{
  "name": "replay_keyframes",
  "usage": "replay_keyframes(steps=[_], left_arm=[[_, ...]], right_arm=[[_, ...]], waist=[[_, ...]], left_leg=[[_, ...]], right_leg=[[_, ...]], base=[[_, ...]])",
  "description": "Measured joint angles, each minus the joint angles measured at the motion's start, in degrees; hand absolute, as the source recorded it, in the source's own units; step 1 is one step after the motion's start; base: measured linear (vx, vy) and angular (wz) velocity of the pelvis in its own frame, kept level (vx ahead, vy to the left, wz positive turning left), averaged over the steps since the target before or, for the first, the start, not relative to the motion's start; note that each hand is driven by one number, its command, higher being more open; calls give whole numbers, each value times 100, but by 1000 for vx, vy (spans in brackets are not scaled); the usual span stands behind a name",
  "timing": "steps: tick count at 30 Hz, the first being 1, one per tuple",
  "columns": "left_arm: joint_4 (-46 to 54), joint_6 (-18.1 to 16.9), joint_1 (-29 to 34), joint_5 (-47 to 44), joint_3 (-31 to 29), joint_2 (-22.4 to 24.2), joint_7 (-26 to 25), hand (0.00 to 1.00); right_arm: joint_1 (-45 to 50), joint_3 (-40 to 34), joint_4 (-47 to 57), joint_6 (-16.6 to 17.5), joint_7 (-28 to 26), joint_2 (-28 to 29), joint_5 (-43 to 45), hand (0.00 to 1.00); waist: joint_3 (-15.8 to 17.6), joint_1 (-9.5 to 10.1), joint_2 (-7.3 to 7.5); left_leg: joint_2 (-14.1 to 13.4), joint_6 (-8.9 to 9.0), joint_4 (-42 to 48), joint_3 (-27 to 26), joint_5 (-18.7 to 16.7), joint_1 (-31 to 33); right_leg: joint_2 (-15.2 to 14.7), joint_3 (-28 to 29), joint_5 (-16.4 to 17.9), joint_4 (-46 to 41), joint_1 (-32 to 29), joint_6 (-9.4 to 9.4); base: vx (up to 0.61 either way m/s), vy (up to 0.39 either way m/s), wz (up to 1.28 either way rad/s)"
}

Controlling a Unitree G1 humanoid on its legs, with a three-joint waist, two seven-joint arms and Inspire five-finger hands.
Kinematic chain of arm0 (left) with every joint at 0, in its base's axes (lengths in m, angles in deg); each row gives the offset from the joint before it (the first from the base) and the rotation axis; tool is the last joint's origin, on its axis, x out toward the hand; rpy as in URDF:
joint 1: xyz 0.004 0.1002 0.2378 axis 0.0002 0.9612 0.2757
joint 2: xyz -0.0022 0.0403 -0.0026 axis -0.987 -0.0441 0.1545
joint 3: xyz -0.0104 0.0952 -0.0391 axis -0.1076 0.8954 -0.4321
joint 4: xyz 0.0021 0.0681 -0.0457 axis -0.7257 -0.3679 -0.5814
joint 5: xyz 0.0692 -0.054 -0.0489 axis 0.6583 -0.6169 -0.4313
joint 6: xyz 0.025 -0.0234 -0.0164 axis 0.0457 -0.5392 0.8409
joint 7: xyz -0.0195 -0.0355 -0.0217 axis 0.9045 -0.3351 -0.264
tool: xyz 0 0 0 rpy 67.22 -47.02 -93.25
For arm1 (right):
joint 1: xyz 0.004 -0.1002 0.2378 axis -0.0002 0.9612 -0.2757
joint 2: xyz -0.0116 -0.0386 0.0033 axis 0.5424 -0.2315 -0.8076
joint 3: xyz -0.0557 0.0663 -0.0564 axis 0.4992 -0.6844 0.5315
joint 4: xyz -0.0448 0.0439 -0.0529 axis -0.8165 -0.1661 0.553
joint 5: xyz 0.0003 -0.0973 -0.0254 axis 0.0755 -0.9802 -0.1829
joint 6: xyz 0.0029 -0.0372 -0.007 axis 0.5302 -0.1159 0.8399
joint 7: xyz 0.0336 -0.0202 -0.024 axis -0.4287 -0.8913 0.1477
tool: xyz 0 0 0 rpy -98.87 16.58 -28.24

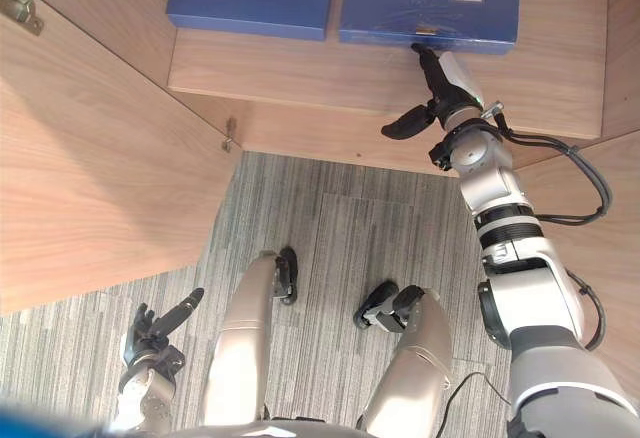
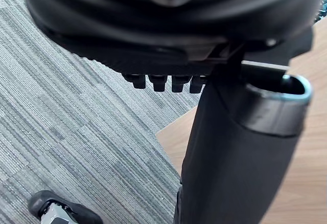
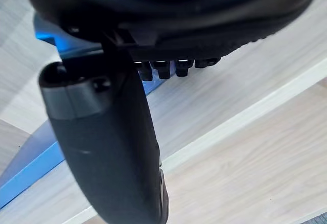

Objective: Walk over to the cabinet, pick up the folder, carry it to the office cabinet, place the folder inside the office cabinet, then close the office cabinet door

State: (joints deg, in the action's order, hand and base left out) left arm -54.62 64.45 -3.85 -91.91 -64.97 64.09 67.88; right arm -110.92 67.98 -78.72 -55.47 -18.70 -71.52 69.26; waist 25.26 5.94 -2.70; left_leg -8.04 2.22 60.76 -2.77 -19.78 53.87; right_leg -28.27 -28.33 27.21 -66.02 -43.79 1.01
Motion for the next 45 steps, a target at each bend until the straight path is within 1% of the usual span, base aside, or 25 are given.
replay_keyframes(steps=[4, 5, 8, 13, 16, 19, 21, 22, 24, 25, 26, 28, 30, 31, 32, 34, 36, 37, 38, 39, 41, 42, 43, 44, 45], left_arm=[[-62, -9, 4, 0, -25, -7, -3, 100], [-89, -9, 5, 0, -36, -11, -3, 100], [-153, -9, 4, 3, -45, -10, -3, 100], [-178, -15, 3, 8, -46, -7, -5, 100], [-176, -17, 7, 12, -46, -4, -12, 100], [-167, -18, 33, 105, -44, -5, -18, 100], [-1, -18, 191, 184, -26, -10, -23, 100], [71, -27, 261, 255, -23, -19, -25, 100], [221, -63, 378, 496, -18, -68, -40, 100], [244, -78, 396, 543, -18, -85, -42, 100], [246, -130, 419, 585, -18, -134, -43, 100], [224, -142, 450, 654, -19, -232, -42, 100], [198, -151, 442, 817, -18, -266, -32, 100], [165, -152, 441, 837, -19, -266, -28, 100], [36, -154, 441, 959, -20, -269, -27, 100], [-188, -152, 437, 1132, -23, -275, -23, 100], [-392, -151, 433, 1261, -72, -280, -16, 100], [-565, -139, 410, 1265, -164, -276, -17, 100], [-697, -135, 407, 1271, -267, -269, -18, 100], [-934, -129, 408, 1317, -500, -266, -57, 100], [-1172, -127, 440, 1355, -749, -263, -158, 100], [-1334, -128, 524, 1360, -935, -222, -252, 100], [-1396, -131, 564, 1360, -1032, -185, -295, 100], [-1541, -148, 675, 1359, -1097, -75, -348, 100], [-1714, -146, 680, 1357, -1107, 68, -356, 100]], right_arm=[[2, -235, 41, -76, 218, 16, 121, 100], [1, -353, 88, -109, 277, 19, 224, 100], [-14, -636, 149, -143, 425, 36, 224, 100], [-50, -640, 137, -280, 562, 162, 268, 100], [-50, -641, 34, -353, 595, 376, 432, 100], [-34, -622, -185, -461, 599, 653, 458, 100], [141, -429, -238, -502, 591, 892, 445, 100], [211, -312, -236, -497, 566, 942, 435, 100], [514, 23, -183, -422, 406, 993, 426, 100], [572, 73, -183, -400, 353, 996, 419, 100], [732, 97, -183, -332, 233, 1039, 377, 100], [1084, 111, -191, -252, 132, 1172, 249, 100], [1503, 119, -230, -210, 46, 1245, 188, 100], [1587, 117, -263, -213, 16, 1251, 180, 100], [1784, 107, -307, -203, -17, 1253, 157, 100], [2002, 41, -518, -196, -27, 1266, 77, 100], [2175, -139, -782, -196, -29, 1317, -31, 100], [2305, -307, -958, -190, -17, 1356, -54, 100], [2428, -437, -1049, -186, 0, 1392, -67, 100], [2643, -663, -1109, -189, 71, 1525, -66, 100], [2826, -783, -1097, -183, 241, 1781, -17, 100], [2998, -833, -1053, -136, 352, 2071, 46, 100], [3090, -837, -1015, -103, 393, 2260, 241, 100], [3257, -849, -970, -43, 429, 2567, 624, 100], [3430, -879, -960, 10, 466, 2813, 964, 100]], waist=[[28, -3, 44], [47, -2, 77], [105, -17, 107], [122, -50, 117], [139, -96, 131], [148, -112, 151], [138, -123, 199], [130, -127, 218], [117, -132, 246], [112, -134, 254], [84, -129, 285], [-35, -136, 394], [-173, -133, 491], [-214, -131, 512], [-348, -126, 544], [-524, -127, 559], [-680, -126, 577], [-790, -124, 576], [-889, -118, 568], [-1036, -107, 567], [-1101, -91, 569], [-1195, -12, 557], [-1226, 51, 549], [-1322, 74, 528], [-1378, 57, 460]], left_leg=[[0, -17, -38, -24, 11, 23], [-3, -20, -48, -55, 14, 48], [-11, -30, -47, -101, 19, 103], [-11, -32, -92, -124, 20, 42], [-17, -61, -296, -145, 66, -210], [-93, -66, -814, -222, 219, -657], [-151, -65, -1324, -381, 353, -1157], [-172, -69, -1442, -428, 373, -1290], [-204, -50, -1864, -546, 459, -1766], [-213, -42, -1954, -566, 476, -1872], [-252, -19, -2156, -617, 511, -2091], [-262, 11, -2493, -671, 605, -2396], [-275, 38, -2994, -705, 763, -2805], [-279, 48, -3122, -728, 800, -2919], [-278, 64, -3364, -769, 871, -3094], [-279, 103, -3677, -791, 959, -3356], [-290, 95, -3935, -803, 1012, -3623], [-304, 166, -4053, -839, 1053, -3802], [-336, 178, -4096, -908, 1060, -3934], [-412, 178, -4010, -1006, 1060, -4127], [-545, 175, -3618, -1087, 1058, -4304], [-685, 168, -3038, -1037, 1054, -4327], [-770, 93, -2525, -957, 1038, -4222], [-723, 169, -1974, -486, 546, -3966], [-540, 268, -2247, 56, 161, -3883]], right_leg=[[7, 11, -33, 44, -45, 8], [8, 43, -50, 52, -104, 11], [10, 85, -94, 77, -189, 26], [13, 87, -117, 132, -138, 40], [62, 24, -178, 334, 100, 18], [295, -71, -427, 919, 508, 8], [491, -92, -651, 1478, 898, 21], [547, -88, -703, 1609, 986, 31], [708, -114, -863, 2073, 1386, 64], [748, -118, -897, 2180, 1482, 73], [856, -132, -981, 2429, 1677, 91], [991, -180, -1084, 2796, 1955, 122], [1202, -303, -1277, 3381, 2382, 152], [1256, -314, -1326, 3535, 2478, 160], [1357, -328, -1422, 3825, 2639, 189], [1509, -338, -1562, 4244, 2907, 224], [1670, -327, -1700, 4642, 3182, 245], [1759, -304, -1793, 4851, 3350, 241], [1823, -261, -1856, 4991, 3477, 236], [1929, -114, -1958, 5183, 3672, 194], [2097, 205, -2125, 5430, 3906, 132], [2274, 567, -2291, 5646, 4095, 48], [2348, 799, -2354, 5717, 4155, 10], [2432, 1287, -2361, 5771, 4181, -1], [2506, 1646, -2361, 5776, 4160, -1]], base=[[-1, 0, -1], [-3, 7, -6], [-1, 16, -6], [-1, 3, -1], [6, -8, -2], [40, -9, -18], [81, 5, -28], [107, 4, -31], [133, -10, -23], [127, -20, -19], [108, -21, -18], [165, -37, -12], [179, -59, -3], [173, -57, -7], [105, -24, -9], [144, -23, -12], [170, -33, -17], [164, -34, -23], [154, -22, -46], [181, -24, -67], [120, -26, -100], [90, -22, -131], [139, 92, -191], [118, 170, -191], [114, 266, -190]])
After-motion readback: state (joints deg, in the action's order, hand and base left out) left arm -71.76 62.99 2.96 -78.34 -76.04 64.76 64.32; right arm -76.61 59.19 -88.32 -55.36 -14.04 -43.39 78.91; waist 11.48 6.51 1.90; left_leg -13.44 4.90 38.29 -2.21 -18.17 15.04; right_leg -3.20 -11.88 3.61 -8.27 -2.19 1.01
